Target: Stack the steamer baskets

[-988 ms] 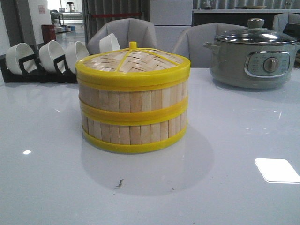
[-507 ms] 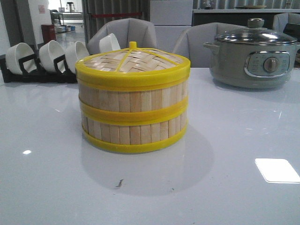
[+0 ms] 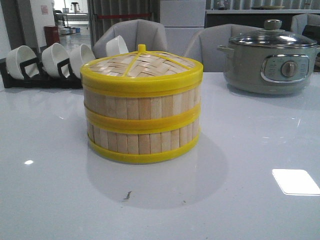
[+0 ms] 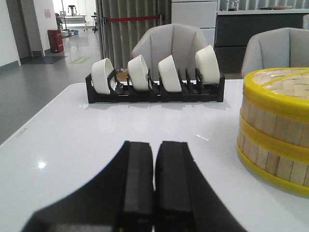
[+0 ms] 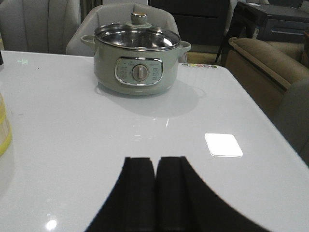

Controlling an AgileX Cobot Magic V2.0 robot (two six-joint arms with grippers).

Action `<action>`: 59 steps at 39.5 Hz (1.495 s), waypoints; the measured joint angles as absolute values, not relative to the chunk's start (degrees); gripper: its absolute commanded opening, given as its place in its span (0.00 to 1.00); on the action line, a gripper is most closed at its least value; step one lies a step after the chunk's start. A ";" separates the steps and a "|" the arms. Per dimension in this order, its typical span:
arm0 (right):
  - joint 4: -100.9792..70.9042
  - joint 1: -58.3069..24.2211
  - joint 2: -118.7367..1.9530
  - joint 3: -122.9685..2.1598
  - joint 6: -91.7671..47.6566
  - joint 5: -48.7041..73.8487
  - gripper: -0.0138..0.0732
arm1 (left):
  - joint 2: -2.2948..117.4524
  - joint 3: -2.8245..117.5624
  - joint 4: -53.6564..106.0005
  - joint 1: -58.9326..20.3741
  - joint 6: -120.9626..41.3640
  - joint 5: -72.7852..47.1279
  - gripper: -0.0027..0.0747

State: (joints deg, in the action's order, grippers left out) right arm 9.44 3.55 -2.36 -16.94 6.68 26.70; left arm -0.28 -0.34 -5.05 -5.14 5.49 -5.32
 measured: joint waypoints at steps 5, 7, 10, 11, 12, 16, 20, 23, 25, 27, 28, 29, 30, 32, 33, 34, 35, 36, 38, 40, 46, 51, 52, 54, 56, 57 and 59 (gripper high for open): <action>11.53 3.55 -2.36 -16.94 6.68 26.83 0.24 | -0.28 -0.34 -5.05 -5.14 5.49 -5.32 0.15; 12.76 3.55 -2.36 -16.94 6.68 27.09 0.24 | -0.28 -0.34 -5.05 -5.14 5.49 -5.32 0.15; 13.44 3.55 -2.31 -16.90 6.68 27.38 0.24 | -0.28 -0.34 -5.05 -5.14 5.49 -5.32 0.15; 13.44 3.55 -2.11 -16.79 6.68 27.38 0.23 | -0.28 -0.34 -5.05 -5.14 5.49 -5.32 0.15; 13.44 3.55 -1.90 -16.35 6.68 27.06 0.23 | -0.28 -0.34 -5.05 -5.14 5.49 -5.32 0.15; 13.27 3.55 -0.73 -13.78 6.68 24.71 0.19 | -0.28 -0.34 -5.05 -5.14 5.49 -5.32 0.15; 11.86 3.55 0.54 -9.53 6.68 20.97 0.19 | -0.28 -0.34 -5.05 -5.14 5.38 -5.32 0.15; 9.45 3.55 0.75 -5.61 6.68 17.31 0.19 | -0.28 -0.34 -5.05 -5.14 5.38 -5.32 0.15; 7.87 3.55 0.74 -3.18 6.68 14.88 0.19 | -0.28 -0.34 -5.05 -5.14 5.38 -5.32 0.15; 6.50 3.55 0.74 -0.58 6.68 12.46 0.19 | -0.28 -0.34 -5.05 -5.14 5.38 -5.32 0.15; 5.69 3.55 0.74 0.19 6.68 11.16 0.19 | -0.28 -0.34 -5.05 -5.14 5.38 -5.32 0.15; 5.13 3.55 0.74 0.92 6.68 10.40 0.19 | -0.28 -0.34 -5.05 -5.14 5.38 -5.32 0.15; 4.55 3.55 0.74 1.32 6.68 9.72 0.19 | -0.28 -0.34 -5.05 -5.14 5.38 -5.32 0.15; 4.18 3.55 0.74 1.55 6.68 8.85 0.19 | -0.28 -0.34 -5.05 -5.14 5.38 -5.32 0.15; 3.95 3.55 0.74 1.68 6.68 8.43 0.19 | -0.28 -0.34 -5.05 -5.14 5.38 -5.32 0.15; 3.86 3.55 0.74 1.68 6.68 8.18 0.19 | -0.28 -0.34 -5.05 -5.14 5.38 -5.32 0.15; 3.72 3.55 0.74 1.68 6.68 7.85 0.19 | -0.28 -0.34 -5.05 -5.14 5.38 -5.32 0.15; 3.60 3.55 0.74 1.76 6.68 7.55 0.19 | -0.28 -0.34 -5.05 -5.14 5.38 -5.32 0.15; 3.49 3.55 0.74 1.76 6.68 7.31 0.19 | -0.28 -0.34 -5.05 -5.14 5.38 -5.32 0.15; 3.25 3.55 0.74 1.76 6.68 7.30 0.19 | -0.28 -0.34 -5.05 -5.14 5.38 -5.32 0.15; 3.04 3.55 0.74 1.76 6.68 7.30 0.19 | -0.28 -0.34 -5.05 -5.14 5.38 -5.32 0.15; 3.04 3.55 0.74 1.76 6.68 7.30 0.19 | -0.28 -0.34 -5.05 -5.14 5.38 -5.32 0.15; 3.04 3.55 0.74 1.76 6.68 7.30 0.19 | -0.28 -0.34 -5.05 -5.14 5.38 -5.32 0.15; 3.04 3.55 0.74 1.76 6.68 7.30 0.19 | -0.28 -0.34 -5.05 -5.14 5.38 -5.32 0.15; 3.01 3.55 0.74 1.76 6.68 7.30 0.19 | -0.28 -0.34 -5.05 -5.14 5.38 -5.32 0.15; 3.01 3.55 0.74 1.76 6.68 7.30 0.19 | -0.28 -0.34 -5.05 -5.14 5.38 -5.32 0.15; 3.01 3.55 0.74 1.76 6.68 7.30 0.19 | -0.28 -0.34 -5.05 -5.14 5.38 -5.32 0.15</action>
